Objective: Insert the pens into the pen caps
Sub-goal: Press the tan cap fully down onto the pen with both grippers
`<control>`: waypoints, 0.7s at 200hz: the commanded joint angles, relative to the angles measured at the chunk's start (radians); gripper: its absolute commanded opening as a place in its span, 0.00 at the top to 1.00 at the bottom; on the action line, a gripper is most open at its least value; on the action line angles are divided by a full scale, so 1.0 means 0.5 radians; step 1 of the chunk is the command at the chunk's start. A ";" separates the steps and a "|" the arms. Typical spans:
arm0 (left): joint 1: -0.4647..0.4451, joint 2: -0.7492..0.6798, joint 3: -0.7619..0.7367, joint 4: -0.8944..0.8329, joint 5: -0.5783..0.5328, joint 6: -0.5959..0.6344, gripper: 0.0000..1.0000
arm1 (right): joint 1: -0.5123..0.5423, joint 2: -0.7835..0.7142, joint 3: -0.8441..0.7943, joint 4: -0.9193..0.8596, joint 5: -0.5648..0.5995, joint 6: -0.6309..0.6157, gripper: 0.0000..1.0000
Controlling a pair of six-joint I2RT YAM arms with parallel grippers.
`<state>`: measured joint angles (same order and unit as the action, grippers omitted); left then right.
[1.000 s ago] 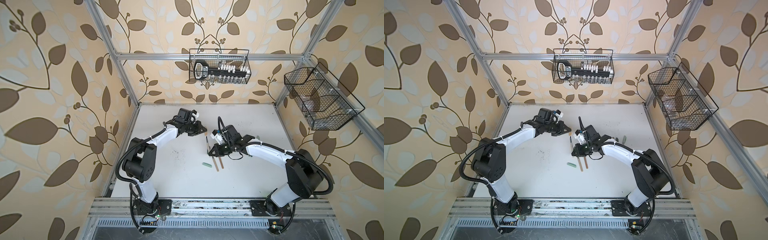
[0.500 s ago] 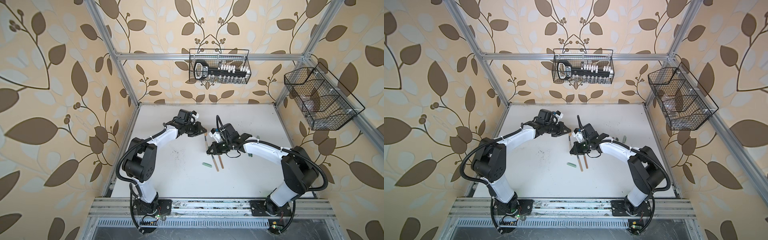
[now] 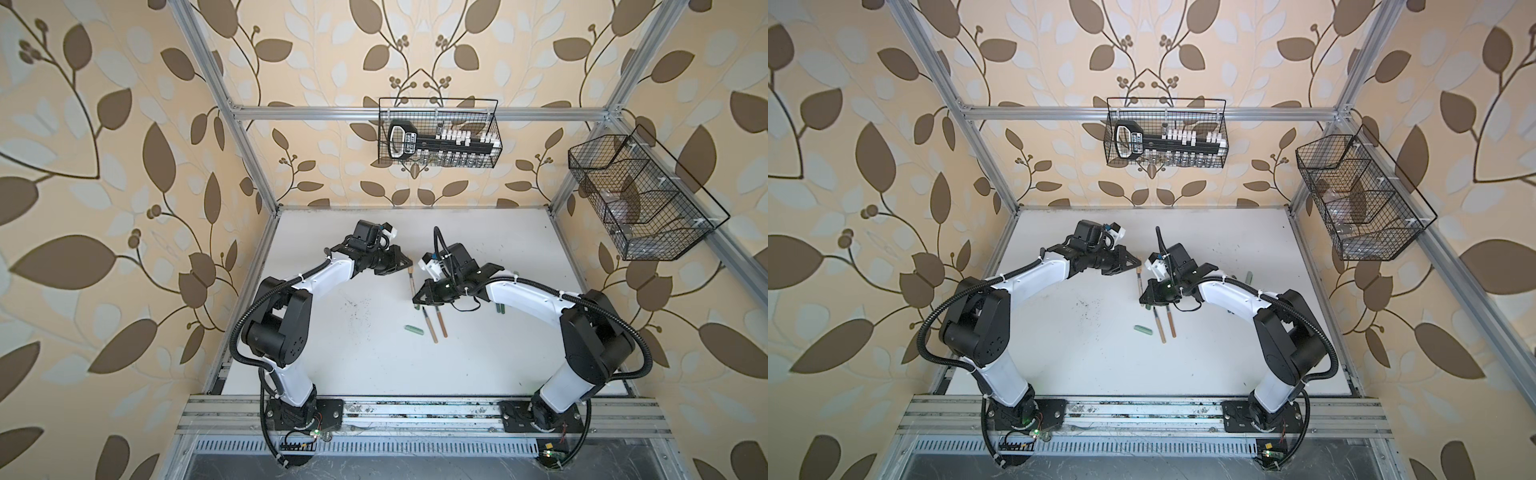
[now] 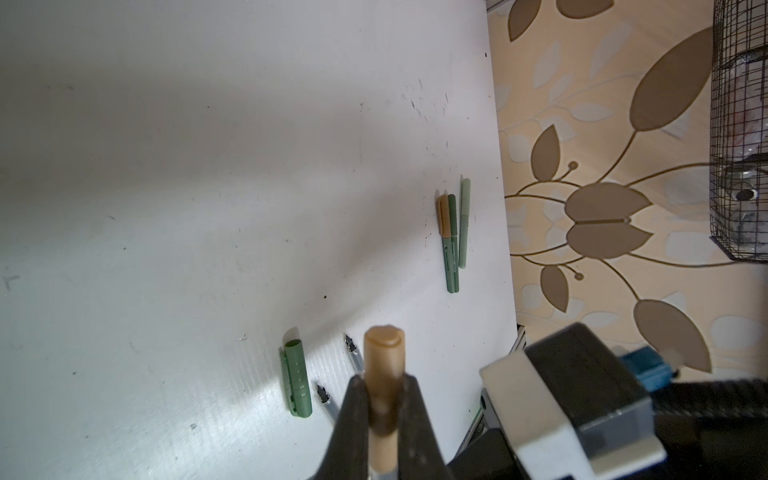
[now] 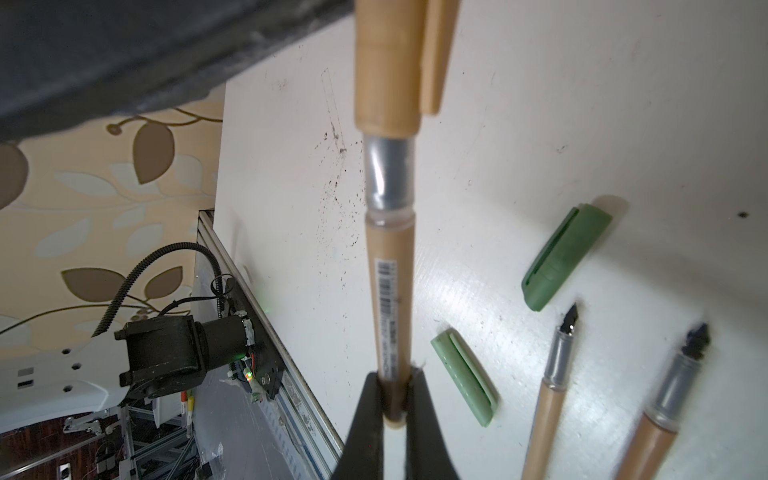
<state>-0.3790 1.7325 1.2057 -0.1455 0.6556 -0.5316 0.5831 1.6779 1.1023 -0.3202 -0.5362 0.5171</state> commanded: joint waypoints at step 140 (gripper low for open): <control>-0.067 -0.145 -0.079 -0.085 0.010 0.254 0.93 | -0.118 0.126 0.340 -0.022 0.064 0.030 0.98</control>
<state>-0.3794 1.6833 1.1717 -0.0978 0.6197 -0.4618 0.5663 1.7573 1.2385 -0.3820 -0.5613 0.5343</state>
